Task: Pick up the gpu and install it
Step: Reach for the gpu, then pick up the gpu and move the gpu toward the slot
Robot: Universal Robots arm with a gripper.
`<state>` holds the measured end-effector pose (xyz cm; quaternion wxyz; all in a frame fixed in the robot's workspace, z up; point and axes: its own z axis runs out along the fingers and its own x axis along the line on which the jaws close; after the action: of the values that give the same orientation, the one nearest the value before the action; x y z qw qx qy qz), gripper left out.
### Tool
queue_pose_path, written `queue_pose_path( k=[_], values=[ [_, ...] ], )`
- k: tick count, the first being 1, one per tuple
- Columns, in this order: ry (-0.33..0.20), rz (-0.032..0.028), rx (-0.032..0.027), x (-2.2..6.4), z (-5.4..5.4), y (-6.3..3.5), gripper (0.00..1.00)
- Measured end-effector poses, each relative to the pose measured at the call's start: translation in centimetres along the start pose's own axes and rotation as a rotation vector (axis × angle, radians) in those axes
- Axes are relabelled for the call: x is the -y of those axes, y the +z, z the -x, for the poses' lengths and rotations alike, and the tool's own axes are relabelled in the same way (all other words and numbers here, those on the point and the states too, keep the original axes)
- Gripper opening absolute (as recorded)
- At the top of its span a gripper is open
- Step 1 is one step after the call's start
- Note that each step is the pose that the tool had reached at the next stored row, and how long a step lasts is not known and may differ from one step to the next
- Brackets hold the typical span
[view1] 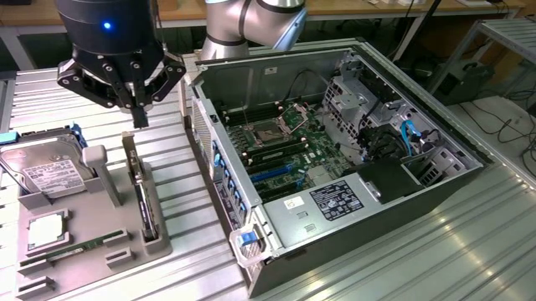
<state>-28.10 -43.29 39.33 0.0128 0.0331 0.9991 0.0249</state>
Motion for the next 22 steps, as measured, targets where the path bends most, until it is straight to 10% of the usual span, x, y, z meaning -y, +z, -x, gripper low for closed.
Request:
queue_pose_path(
  k=[10, 22],
  values=[
    [-0.008, 0.0028, -0.0005, 0.29, -2.9, -0.08, 0.11],
    [-0.008, 0.0029, -0.0006, 0.30, -3.0, -0.09, 0.11]
  ],
)
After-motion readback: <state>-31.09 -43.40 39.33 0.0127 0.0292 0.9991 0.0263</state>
